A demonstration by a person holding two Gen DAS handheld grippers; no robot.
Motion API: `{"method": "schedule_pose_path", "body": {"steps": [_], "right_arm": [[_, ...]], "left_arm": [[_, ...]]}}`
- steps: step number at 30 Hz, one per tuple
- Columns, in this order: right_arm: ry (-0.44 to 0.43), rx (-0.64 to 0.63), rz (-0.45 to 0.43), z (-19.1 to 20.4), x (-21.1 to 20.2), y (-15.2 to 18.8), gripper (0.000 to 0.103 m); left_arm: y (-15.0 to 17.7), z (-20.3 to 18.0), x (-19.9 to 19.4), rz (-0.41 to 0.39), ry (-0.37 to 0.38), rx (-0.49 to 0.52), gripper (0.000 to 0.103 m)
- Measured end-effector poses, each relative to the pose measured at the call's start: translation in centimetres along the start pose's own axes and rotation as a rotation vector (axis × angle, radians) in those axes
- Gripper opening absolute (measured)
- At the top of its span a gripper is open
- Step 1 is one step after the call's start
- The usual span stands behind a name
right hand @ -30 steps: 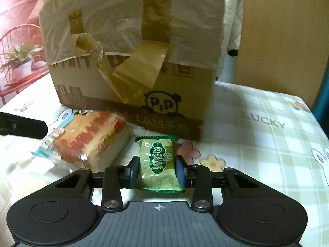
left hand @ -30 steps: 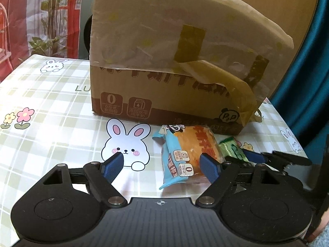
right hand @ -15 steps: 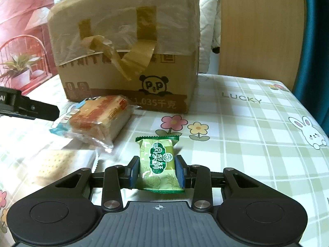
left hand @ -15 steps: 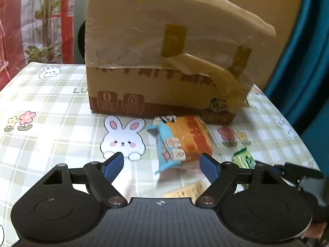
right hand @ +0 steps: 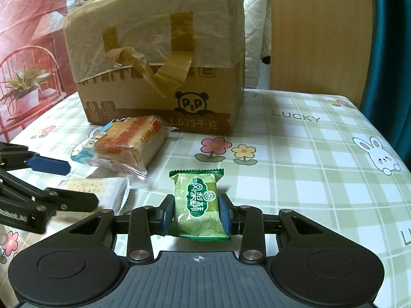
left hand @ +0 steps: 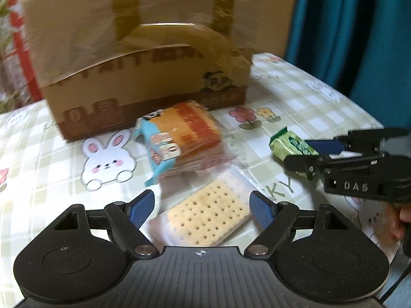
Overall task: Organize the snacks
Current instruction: 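Grasp the cracker pack with the left tool while the right tool holds the green cake, then carry both items over the lined box and open both tools to drop them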
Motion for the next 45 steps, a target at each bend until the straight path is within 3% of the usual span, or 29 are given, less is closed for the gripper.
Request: {"method": "schedule_pose_path", "body": {"steps": [6, 9, 11, 14, 17, 27, 36, 40, 45], "right_arm": [[0.008, 0.024, 0.001, -0.6, -0.4, 0.2, 0.034], [0.008, 0.027, 0.002, -0.6, -0.5, 0.3, 0.034], [0.009, 0.027, 0.006, -0.5, -0.5, 0.4, 0.034], [0.008, 0.021, 0.006, -0.2, -0.6, 0.4, 0.034], [0.006, 0.012, -0.006, 0.1, -1.0, 0.0, 0.034], [-0.002, -0.061, -0.117, 1.3, -4.0, -4.2, 0.034], [-0.013, -0.109, -0.172, 2.3, -5.2, -7.1, 0.034], [-0.026, -0.123, -0.215, 2.9, -6.3, -9.1, 0.034], [-0.055, -0.165, -0.303, 3.7, -7.8, -14.6, 0.034]], "left_arm": [[0.3, -1.0, 0.5, 0.026, 0.085, 0.047, 0.083], [1.3, -2.0, 0.6, 0.02, 0.079, 0.129, 0.083], [1.7, -1.9, 0.8, 0.019, 0.065, 0.131, 0.083], [1.4, -1.2, 1.0, 0.021, 0.048, 0.061, 0.059], [1.1, -0.9, 0.5, 0.036, 0.082, 0.004, 0.051], [-1.8, 1.7, -4.5, -0.113, 0.065, -0.114, 0.048], [-2.8, 3.1, -5.9, -0.149, 0.057, -0.173, 0.048], [-5.0, 4.5, -8.7, -0.24, 0.054, -0.202, 0.048], [-10.3, 7.3, -12.2, -0.394, 0.009, -0.229, 0.048]]}}
Point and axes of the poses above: each gripper's, at about its wrist camera, not at the fingertips, and x roughly the way its jaws point, z to its left, y to its underside, the point moved 9 cm from there along x, roughly the way its jaws point, and after that the axes turned 12 degrees about -y, right-handed, at the moved point
